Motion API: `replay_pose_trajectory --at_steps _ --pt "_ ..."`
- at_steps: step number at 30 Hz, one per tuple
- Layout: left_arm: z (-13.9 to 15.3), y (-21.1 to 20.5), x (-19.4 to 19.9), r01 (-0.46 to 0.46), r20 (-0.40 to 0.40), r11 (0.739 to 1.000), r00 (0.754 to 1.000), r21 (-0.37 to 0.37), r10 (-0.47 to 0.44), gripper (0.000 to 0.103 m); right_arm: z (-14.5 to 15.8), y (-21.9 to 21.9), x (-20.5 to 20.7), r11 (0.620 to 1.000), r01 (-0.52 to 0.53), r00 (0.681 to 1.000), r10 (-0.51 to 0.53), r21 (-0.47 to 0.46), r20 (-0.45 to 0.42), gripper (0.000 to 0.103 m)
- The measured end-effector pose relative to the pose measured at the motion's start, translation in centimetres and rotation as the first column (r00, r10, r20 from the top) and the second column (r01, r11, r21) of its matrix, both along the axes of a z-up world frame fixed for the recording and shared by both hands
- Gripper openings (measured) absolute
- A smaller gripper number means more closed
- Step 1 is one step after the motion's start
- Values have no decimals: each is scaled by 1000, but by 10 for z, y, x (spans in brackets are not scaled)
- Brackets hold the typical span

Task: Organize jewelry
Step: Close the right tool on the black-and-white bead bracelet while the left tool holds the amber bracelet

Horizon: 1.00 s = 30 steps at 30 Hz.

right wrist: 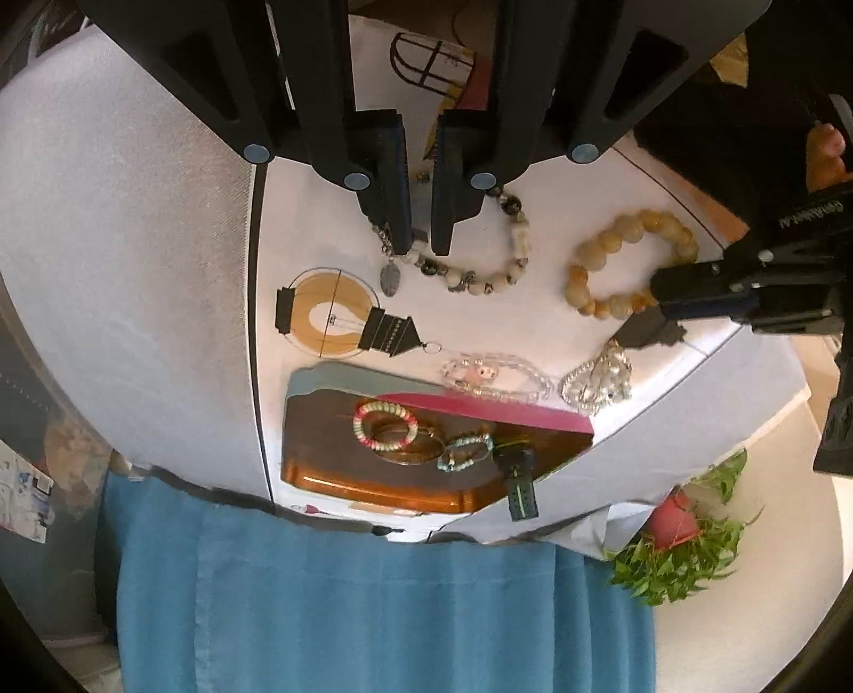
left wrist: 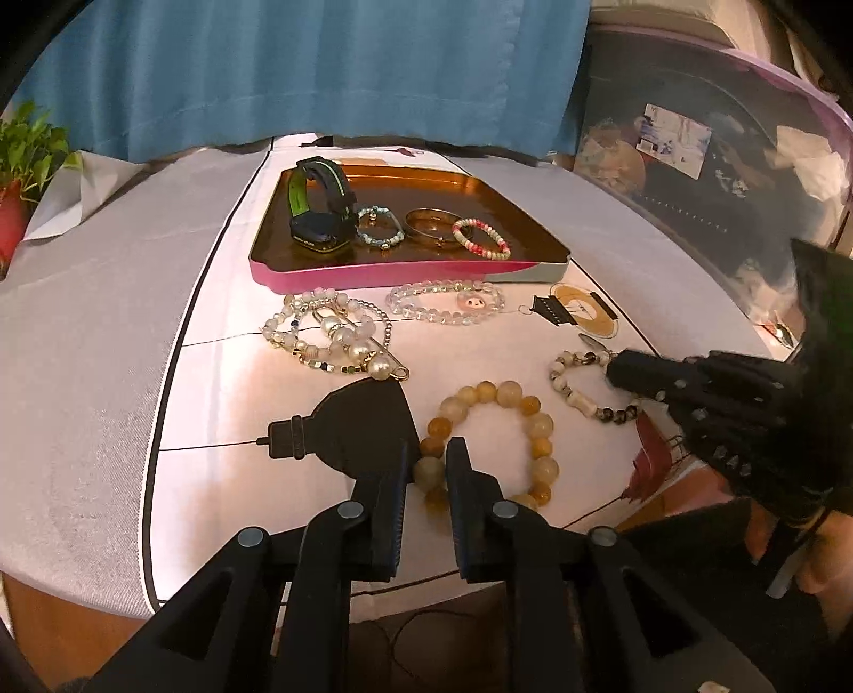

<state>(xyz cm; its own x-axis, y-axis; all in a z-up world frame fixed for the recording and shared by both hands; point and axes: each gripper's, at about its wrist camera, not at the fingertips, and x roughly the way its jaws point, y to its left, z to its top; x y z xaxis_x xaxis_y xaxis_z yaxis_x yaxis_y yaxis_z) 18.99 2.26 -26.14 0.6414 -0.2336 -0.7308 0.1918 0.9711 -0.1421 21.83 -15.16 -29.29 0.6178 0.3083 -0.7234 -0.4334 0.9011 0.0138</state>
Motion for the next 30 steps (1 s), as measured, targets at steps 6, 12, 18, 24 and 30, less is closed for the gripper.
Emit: replay_pose_trajectory --at_steps 6,12,18,24,30 --pt "-1 -9 -2 14 22 998 1000 55 -15 19 3 -4 -1 1000 15 1000 -15 -8 25 65" --pt "-1 -17 -1 66 20 990 997 121 -69 13 -5 -5 8 999 25 1000 -25 -32 1 37" --pt "0 -11 0 80 -2 995 997 54 -80 9 -4 -3 12 1000 11 1000 -11 -26 -5 13" --pt "29 12 -14 72 14 962 997 -262 -71 10 14 -14 3 993 20 999 -24 116 30 0" --pt "26 6 -10 59 7 974 998 -218 -59 10 8 -11 1 997 35 999 -36 75 15 4"
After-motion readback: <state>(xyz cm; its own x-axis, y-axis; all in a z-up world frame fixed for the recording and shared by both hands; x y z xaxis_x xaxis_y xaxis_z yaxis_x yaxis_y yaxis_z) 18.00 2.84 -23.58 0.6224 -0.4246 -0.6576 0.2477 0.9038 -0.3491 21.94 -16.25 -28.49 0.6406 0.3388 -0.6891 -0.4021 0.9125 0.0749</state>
